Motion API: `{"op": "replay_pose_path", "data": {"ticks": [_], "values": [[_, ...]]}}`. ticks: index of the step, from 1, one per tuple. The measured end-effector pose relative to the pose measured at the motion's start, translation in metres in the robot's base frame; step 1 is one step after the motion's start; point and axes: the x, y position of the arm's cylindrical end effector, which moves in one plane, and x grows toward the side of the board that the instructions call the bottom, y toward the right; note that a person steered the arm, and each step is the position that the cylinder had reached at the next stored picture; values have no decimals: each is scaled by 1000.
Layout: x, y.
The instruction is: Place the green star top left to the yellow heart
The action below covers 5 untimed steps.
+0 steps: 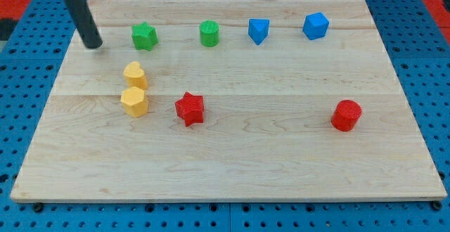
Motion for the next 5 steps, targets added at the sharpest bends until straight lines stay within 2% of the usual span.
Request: {"op": "replay_pose_path", "data": {"ticks": [1,3,5], "values": [[-22,39],[-22,107],[-20,114]]}}
